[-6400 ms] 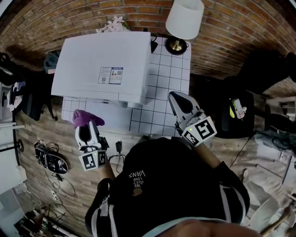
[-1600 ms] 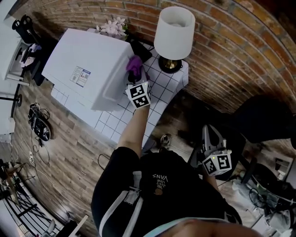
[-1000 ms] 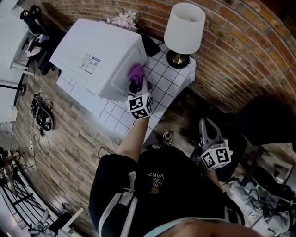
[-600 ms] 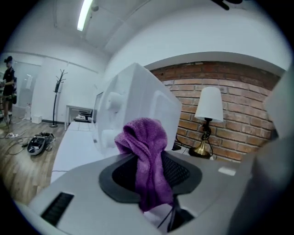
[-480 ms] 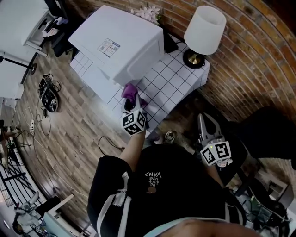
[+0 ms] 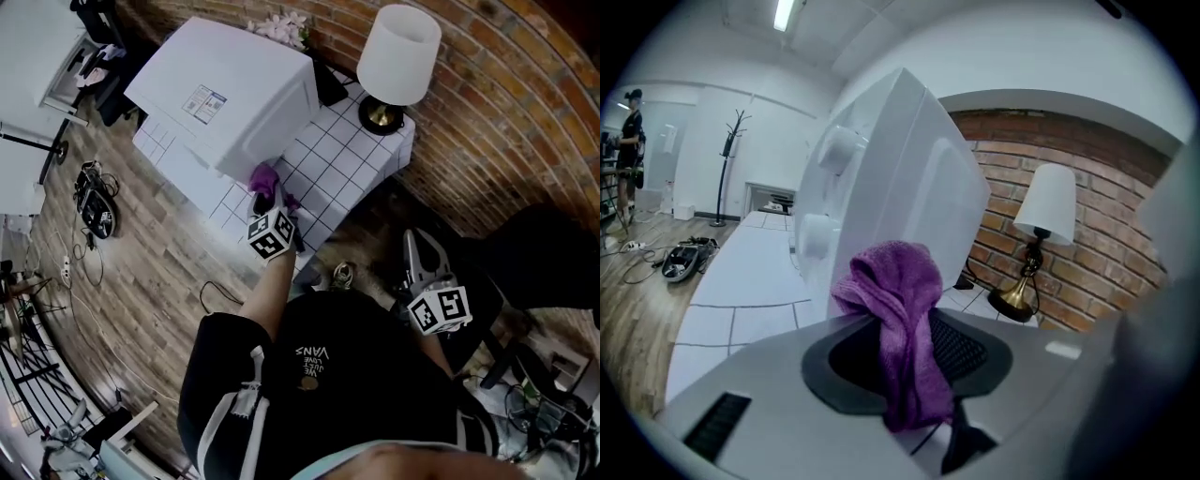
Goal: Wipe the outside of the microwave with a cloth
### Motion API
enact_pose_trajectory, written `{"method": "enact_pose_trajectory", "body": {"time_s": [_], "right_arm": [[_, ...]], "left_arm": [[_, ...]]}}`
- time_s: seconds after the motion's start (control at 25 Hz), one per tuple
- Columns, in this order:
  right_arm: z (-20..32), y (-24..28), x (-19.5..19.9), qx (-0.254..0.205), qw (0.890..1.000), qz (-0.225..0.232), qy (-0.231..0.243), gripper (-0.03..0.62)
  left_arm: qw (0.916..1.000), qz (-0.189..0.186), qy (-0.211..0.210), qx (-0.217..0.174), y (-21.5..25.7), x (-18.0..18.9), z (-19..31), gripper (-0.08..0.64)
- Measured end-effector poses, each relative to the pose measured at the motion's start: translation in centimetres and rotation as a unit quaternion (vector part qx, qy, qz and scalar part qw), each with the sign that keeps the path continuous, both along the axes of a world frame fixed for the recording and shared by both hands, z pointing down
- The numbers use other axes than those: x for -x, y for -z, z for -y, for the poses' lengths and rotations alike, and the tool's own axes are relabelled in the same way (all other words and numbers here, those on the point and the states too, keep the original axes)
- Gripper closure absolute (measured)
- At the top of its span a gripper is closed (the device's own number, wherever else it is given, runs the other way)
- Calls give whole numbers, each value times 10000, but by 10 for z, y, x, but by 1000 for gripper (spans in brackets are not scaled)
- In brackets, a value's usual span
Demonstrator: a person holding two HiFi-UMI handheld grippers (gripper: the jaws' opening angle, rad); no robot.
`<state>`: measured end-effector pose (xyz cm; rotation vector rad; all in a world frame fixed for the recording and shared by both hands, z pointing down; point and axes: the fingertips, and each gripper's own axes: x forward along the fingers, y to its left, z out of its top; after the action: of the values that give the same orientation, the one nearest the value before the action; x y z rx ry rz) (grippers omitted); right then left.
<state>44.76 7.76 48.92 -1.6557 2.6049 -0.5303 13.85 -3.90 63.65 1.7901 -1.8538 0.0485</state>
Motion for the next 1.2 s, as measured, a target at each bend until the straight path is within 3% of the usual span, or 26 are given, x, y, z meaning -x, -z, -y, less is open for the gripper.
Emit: {"method": "enact_pose_trajectory", "body": {"time_s": [0.8, 1.2], "right_arm": [[-11, -11, -57, 359, 9918, -35, -1224, 594], [-6, -10, -55, 453, 9896, -64, -1361, 594]], "left_arm": [[9948, -114, -1005, 88, -5, -111, 152, 417], [9929, -191, -1165, 163, -6, -139, 191, 417]]}}
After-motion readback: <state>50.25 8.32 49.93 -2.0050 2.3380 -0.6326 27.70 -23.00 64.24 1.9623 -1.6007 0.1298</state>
